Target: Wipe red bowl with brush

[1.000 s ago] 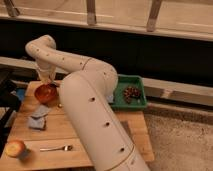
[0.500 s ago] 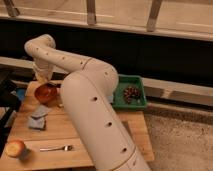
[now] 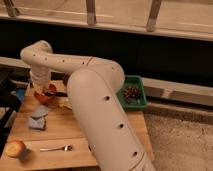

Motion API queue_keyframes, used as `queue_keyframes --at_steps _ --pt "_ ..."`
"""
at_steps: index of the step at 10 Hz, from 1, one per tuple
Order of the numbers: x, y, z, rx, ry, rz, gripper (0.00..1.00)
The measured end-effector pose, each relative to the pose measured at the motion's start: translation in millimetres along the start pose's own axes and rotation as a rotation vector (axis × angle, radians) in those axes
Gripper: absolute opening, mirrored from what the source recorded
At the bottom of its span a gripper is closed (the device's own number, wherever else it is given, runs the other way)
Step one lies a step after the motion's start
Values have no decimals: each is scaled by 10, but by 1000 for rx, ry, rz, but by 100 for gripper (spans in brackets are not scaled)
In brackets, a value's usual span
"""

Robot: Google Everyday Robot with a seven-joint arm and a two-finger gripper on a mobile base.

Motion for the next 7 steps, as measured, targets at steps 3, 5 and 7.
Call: queue_keyframes --at_steps 3,5,7 --pt "89 -345 32 25 29 58 0" --pt "1 -637 32 25 5 100 0" --pt "-80 -758 21 13 -24 106 0"
